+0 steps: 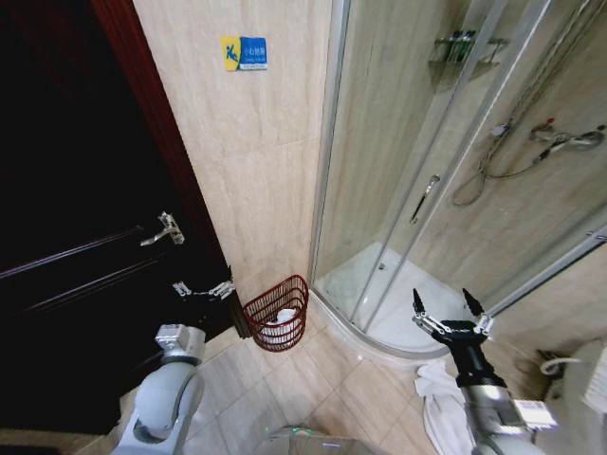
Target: Discard the used towel into the hamper.
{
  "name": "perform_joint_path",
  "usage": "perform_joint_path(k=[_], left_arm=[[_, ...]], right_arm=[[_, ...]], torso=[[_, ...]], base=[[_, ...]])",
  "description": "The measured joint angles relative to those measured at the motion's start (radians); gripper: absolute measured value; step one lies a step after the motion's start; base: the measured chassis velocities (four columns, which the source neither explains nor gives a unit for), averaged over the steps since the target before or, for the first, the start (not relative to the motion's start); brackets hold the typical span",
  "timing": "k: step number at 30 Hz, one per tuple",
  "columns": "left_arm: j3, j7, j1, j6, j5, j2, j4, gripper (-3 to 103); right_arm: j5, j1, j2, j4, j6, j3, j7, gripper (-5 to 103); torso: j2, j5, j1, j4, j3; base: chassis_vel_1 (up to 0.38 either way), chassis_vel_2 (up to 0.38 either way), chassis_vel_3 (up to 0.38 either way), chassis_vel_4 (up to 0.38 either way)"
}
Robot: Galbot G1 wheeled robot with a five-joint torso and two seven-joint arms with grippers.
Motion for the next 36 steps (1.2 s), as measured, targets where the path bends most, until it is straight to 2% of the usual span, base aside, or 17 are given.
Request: perform_joint_path(k=[8, 25, 36], left_arm=[[-0.002, -0.002, -0.002, -0.005, -0.003, 0.003, -0.005, 100], [-0.007, -0.001, -0.002, -0.025, -0.005, 0.013, -0.004, 100], [-0.008, -0.001, 0.000, -0.029, -0.006, 0.021, -0.005, 100]], right_arm=[[-0.005, 0.007, 0.002, -0.003, 0.001, 0.001, -0.007, 100], [-0.016, 0.011, 0.012, -0.003, 0.005, 0.004, -0.014, 100], [-0.022, 0.009, 0.015, 0.000, 0.007, 0.008, -0.020, 100]], torso=[[0.000, -0.0001, 0.000, 0.0001, 0.000], [0.000, -0.0001, 0.001, 0.0001, 0.000], [0.000, -0.0002, 0.000, 0.0001, 0.000]], base=[[0.118, -0.118, -0.103, 0.106], [0.000, 0.000, 0.000, 0.000], [0.087, -0.071, -0.079, 0.077]])
